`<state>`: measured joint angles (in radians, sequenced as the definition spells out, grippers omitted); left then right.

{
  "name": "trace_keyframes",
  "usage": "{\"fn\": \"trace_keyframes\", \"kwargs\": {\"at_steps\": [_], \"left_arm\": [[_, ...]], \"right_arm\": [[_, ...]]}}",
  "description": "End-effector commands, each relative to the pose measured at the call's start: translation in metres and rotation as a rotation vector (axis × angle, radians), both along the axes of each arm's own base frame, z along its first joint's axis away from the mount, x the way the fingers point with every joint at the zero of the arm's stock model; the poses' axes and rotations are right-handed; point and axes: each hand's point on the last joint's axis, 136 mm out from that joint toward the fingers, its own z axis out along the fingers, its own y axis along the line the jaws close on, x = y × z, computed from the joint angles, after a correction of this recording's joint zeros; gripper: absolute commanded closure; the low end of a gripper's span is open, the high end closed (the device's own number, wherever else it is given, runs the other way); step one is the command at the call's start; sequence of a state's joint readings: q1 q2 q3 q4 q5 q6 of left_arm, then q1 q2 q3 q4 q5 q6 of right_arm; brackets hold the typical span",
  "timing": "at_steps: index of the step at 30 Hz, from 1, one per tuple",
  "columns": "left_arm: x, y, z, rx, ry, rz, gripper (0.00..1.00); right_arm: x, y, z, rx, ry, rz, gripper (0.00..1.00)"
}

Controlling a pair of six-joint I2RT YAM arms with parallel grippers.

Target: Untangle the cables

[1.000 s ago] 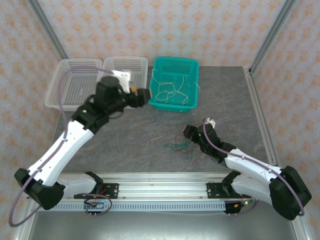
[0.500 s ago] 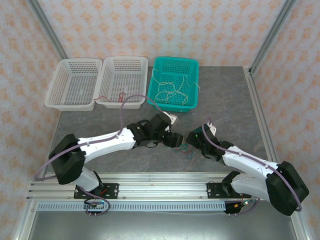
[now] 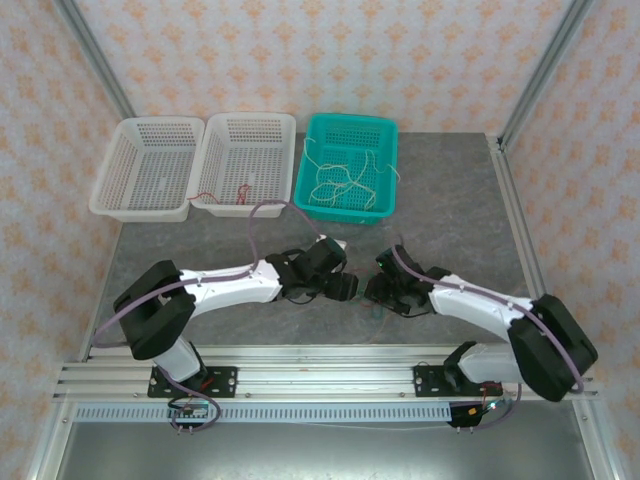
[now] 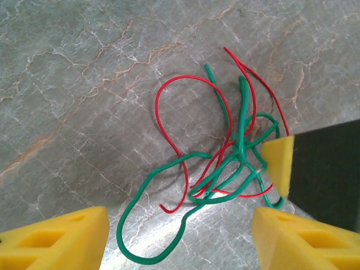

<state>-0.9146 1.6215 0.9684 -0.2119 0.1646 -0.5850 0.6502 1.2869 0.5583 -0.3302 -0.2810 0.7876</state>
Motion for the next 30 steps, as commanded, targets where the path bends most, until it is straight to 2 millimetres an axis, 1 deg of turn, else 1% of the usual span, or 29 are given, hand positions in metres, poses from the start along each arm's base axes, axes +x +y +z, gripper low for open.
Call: {"fn": "trace_keyframes", "kwargs": {"at_steps": [1,2,4,5,6,7,9,14,16,19,22,25,28,30], "left_arm": [[0.007,0.011,-0.009,0.033,-0.006,0.070,0.33],[0.007,0.012,-0.009,0.027,0.005,0.086,0.35],[0.009,0.015,-0.012,0.010,0.042,0.126,0.39],[0.010,0.017,-0.015,0.001,0.065,0.155,0.43],[0.012,0.019,-0.017,-0.019,0.087,0.182,0.47],[0.013,0.019,-0.019,-0.039,0.103,0.199,0.49],[0.018,0.019,-0.019,-0.088,0.117,0.227,0.51],[0.028,0.018,-0.016,-0.105,0.117,0.243,0.54],[0.030,0.022,-0.017,-0.083,0.123,0.250,0.56],[0.033,0.034,-0.019,-0.059,0.120,0.280,0.58],[0.035,0.047,-0.015,-0.039,0.095,0.298,0.59],[0.035,0.059,-0.009,0.008,0.062,0.301,0.60],[0.035,0.064,-0.005,0.024,0.046,0.301,0.60],[0.034,0.065,-0.005,0.025,0.048,0.300,0.60]], "right_arm": [[-0.006,-0.003,-0.008,-0.062,0.062,0.037,0.56],[-0.006,-0.004,-0.010,-0.073,0.062,0.039,0.57],[-0.006,-0.008,-0.015,-0.090,0.052,0.035,0.64],[-0.006,-0.012,-0.018,-0.106,0.046,0.034,0.74],[-0.007,-0.016,-0.020,-0.130,0.044,0.033,0.83],[-0.008,-0.020,-0.021,-0.152,0.048,0.037,0.89],[-0.011,-0.024,-0.023,-0.174,0.055,0.057,0.93],[-0.009,-0.014,-0.022,-0.153,0.056,0.115,0.99],[-0.007,-0.010,-0.021,-0.147,0.056,0.139,1.00],[-0.005,-0.005,-0.017,-0.128,0.041,0.163,1.00],[0.001,0.007,-0.001,-0.061,-0.026,0.194,1.00],[0.012,0.015,0.023,0.011,-0.142,0.185,1.00],[0.020,0.009,0.036,0.026,-0.229,0.134,1.00],[0.021,0.003,0.038,0.016,-0.258,0.110,1.00]]}}
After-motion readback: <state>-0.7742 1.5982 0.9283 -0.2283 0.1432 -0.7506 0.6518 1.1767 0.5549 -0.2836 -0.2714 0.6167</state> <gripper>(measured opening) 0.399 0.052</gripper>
